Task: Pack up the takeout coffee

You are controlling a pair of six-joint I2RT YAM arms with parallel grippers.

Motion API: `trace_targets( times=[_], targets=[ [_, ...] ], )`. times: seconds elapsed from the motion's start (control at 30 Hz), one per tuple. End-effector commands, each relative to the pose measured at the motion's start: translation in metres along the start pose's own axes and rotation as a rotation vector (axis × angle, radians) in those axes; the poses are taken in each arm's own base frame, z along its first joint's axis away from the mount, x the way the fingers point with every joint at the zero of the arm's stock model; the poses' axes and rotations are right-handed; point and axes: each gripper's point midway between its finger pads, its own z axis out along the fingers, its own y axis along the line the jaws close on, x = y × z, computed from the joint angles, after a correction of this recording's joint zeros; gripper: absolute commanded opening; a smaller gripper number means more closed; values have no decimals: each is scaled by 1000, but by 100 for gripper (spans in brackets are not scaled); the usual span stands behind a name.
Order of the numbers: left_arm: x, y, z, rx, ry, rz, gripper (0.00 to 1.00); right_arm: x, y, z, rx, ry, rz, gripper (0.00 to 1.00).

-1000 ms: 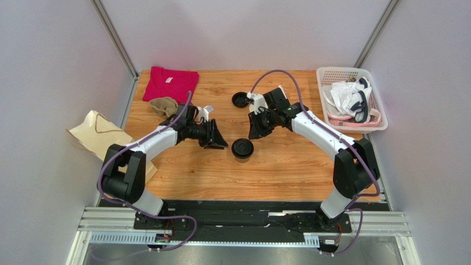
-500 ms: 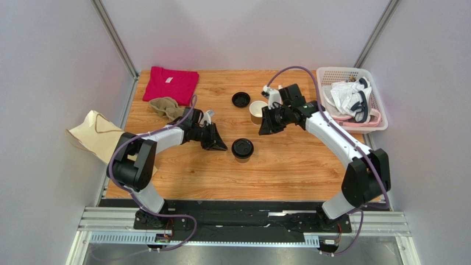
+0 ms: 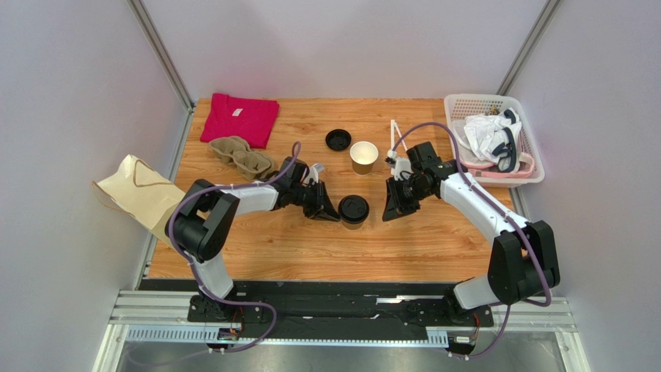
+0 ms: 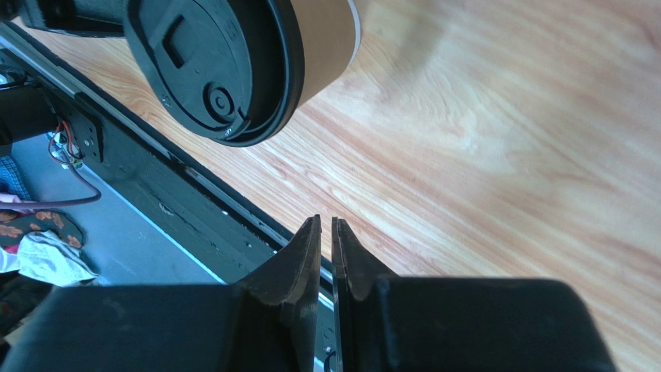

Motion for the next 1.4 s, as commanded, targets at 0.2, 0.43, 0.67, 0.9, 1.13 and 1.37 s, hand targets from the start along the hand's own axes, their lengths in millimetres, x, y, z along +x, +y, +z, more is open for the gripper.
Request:
trace_targets(
  times=[0.2,0.43,0.67,0.9,1.13,1.37],
  targets=[
    [-8,-18,2,50,-17,-3,27,5,13,8,-116,-28,85,15],
    [-19,2,-42,-10,-66,12,35,-18,15,29,-144,8,96,11],
    [-25,-3,-74,5,-107,87,38,-48,17,42,-152,-32,85,11],
    [-30,-17,-82,41,-130,157,39,-71,25,52,-161,-56,55,11],
    [-36,-50,-96,104,-170,296,38,-81,12,30,-96,-101,6,10],
    [-26,-86,-92,128,-132,449,33,-87,39,-17,-105,-208,-49,12]
  ],
)
